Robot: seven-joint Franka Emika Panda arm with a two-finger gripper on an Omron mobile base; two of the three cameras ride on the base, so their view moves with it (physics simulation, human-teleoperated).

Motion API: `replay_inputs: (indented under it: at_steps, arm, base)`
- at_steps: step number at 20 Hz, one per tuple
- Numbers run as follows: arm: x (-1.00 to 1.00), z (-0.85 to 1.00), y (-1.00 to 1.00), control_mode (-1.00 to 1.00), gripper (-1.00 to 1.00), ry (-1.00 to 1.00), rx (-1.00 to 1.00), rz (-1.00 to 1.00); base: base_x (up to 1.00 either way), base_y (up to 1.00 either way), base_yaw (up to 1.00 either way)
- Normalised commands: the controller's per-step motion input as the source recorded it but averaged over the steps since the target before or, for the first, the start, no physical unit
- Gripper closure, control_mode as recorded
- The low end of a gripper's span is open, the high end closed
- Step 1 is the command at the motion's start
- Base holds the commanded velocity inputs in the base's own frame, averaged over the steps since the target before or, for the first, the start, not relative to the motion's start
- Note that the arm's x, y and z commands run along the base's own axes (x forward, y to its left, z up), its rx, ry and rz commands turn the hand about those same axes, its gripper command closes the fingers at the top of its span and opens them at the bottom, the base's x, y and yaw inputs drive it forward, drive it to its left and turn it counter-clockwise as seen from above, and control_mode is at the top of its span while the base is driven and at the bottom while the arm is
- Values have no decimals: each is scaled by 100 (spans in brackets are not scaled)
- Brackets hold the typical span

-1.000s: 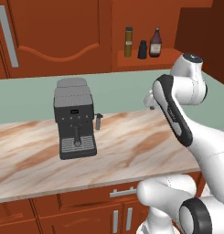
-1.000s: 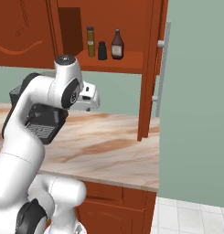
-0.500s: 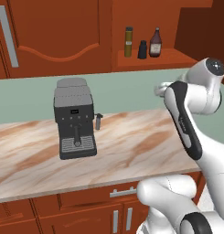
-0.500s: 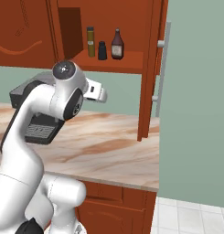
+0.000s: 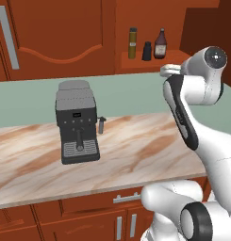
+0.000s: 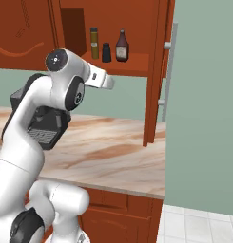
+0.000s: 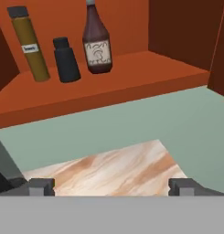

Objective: Collect the turmeric, ketchup, and shaker from the cabinet and place them next to the stove.

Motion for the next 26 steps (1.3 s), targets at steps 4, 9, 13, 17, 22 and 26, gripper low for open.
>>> replay_inputs:
  at_steps: [4, 9, 13, 17, 22, 26]
  arm:
    - [7, 73, -22, -100, -100, -21, 0, -6]
    - [0, 49, -20, -100, -100, -22, 0, -2]
    - [0, 24, -2, -100, -100, -14, 0, 0]
    - [14, 7, 24, -100, -100, 0, -2, 1]
    - [4, 3, 8, -100, -100, 0, -1, 2]
    - [18, 0, 3, -100, -100, 0, 0, 4]
  base:
    - [0, 0, 0]
    - [0, 0, 0]
    - [0, 0, 0]
    - [0, 0, 0]
    - [0, 0, 0]
    - [0, 0, 0]
